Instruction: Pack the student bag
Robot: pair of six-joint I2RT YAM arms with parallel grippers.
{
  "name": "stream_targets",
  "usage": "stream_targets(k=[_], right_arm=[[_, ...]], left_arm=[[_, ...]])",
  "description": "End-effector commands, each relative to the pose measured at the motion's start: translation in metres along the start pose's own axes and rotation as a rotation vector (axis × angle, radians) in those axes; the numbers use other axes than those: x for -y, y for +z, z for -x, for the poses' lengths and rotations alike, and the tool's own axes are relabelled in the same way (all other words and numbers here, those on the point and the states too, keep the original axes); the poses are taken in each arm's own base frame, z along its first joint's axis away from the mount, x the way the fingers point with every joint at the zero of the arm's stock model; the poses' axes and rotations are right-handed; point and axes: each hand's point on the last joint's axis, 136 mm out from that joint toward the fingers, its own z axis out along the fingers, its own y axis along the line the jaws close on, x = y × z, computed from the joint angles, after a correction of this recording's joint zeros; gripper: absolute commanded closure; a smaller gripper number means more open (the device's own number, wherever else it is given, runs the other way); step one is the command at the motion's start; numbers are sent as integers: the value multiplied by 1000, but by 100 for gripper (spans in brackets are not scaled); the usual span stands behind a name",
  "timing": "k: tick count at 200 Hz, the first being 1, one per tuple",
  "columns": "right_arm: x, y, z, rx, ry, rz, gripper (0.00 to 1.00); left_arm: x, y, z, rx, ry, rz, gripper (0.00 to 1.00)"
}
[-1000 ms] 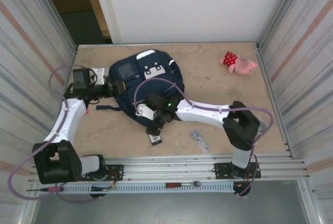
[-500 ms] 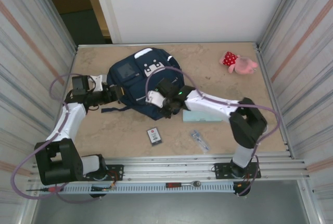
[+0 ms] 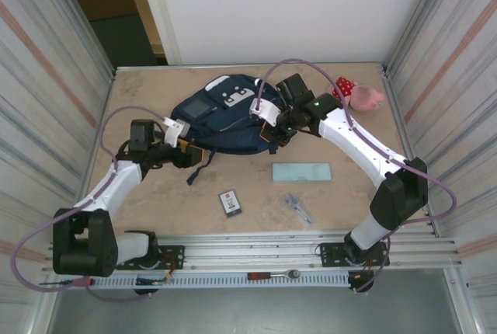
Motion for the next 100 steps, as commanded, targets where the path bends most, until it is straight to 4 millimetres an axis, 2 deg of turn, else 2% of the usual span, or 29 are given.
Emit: stream_targets(k=[1, 33, 51, 74, 100], right_arm=[[-5, -37, 33, 125, -64, 11, 100], [-3, -47, 40, 150, -71, 7, 100], [-1, -49, 43, 165, -68, 5, 100], [2, -49, 46, 176, -60, -3, 100], [5, -45, 45, 170, -45, -6, 100]], left_arm=[[-15, 9, -2, -8, 78, 43, 32], [-29, 22, -2, -35, 73, 56, 34], [-35, 30, -2, -52, 76, 51, 38], [-29, 35, 4, -50, 115, 0, 48], [-17, 34, 8, -32, 167, -43, 65]])
